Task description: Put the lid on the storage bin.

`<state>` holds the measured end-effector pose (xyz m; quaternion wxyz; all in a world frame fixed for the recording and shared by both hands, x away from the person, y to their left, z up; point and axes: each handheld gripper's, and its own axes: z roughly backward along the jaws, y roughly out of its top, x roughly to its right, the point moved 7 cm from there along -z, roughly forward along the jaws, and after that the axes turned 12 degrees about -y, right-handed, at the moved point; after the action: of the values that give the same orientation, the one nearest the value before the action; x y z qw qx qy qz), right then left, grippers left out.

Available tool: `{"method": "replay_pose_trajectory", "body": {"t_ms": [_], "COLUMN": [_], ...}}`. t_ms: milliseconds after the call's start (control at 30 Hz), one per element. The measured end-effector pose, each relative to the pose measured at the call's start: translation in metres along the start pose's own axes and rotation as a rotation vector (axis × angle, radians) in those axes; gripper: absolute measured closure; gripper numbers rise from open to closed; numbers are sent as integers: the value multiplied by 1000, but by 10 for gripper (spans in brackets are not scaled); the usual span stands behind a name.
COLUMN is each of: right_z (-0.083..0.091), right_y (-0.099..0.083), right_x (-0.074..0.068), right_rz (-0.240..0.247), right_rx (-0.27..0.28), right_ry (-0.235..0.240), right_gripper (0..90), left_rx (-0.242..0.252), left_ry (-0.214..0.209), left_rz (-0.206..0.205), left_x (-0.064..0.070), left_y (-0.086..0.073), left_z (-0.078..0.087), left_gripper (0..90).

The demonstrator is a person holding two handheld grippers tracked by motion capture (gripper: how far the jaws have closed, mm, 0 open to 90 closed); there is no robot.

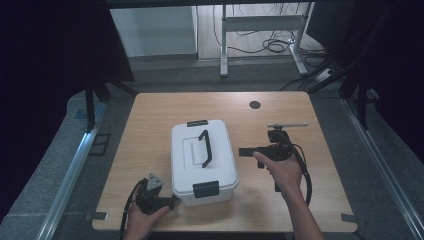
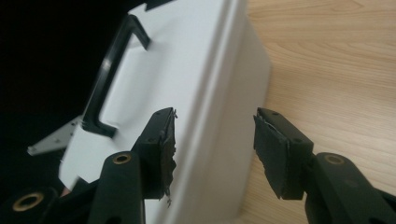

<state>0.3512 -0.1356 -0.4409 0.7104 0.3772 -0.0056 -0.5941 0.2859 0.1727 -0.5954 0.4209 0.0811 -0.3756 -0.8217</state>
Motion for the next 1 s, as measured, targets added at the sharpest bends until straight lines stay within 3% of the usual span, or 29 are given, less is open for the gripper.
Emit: {"method": "replay_pose_trajectory", "body": {"t_ms": [367, 467, 633, 1000], "right_z": [-2, -3, -3, -1], "right_y": [-27, -37, -51, -50], "right_x": [45, 59, 81, 83], "right_rz": [12, -5, -8, 11], "right_rx": [20, 29, 28, 60], "right_ry": [3, 2, -31, -13], "right_gripper": [455, 452, 445, 436], "left_rx": [2, 2, 1, 1], "left_ry": [-1, -1, -1, 0], "left_rz": [1, 1, 0, 1], "left_x": [0, 0, 0, 0], "left_y": [0, 0, 0, 0], "left_z": [0, 0, 0, 0], "left_gripper": [125, 125, 125, 127]}}
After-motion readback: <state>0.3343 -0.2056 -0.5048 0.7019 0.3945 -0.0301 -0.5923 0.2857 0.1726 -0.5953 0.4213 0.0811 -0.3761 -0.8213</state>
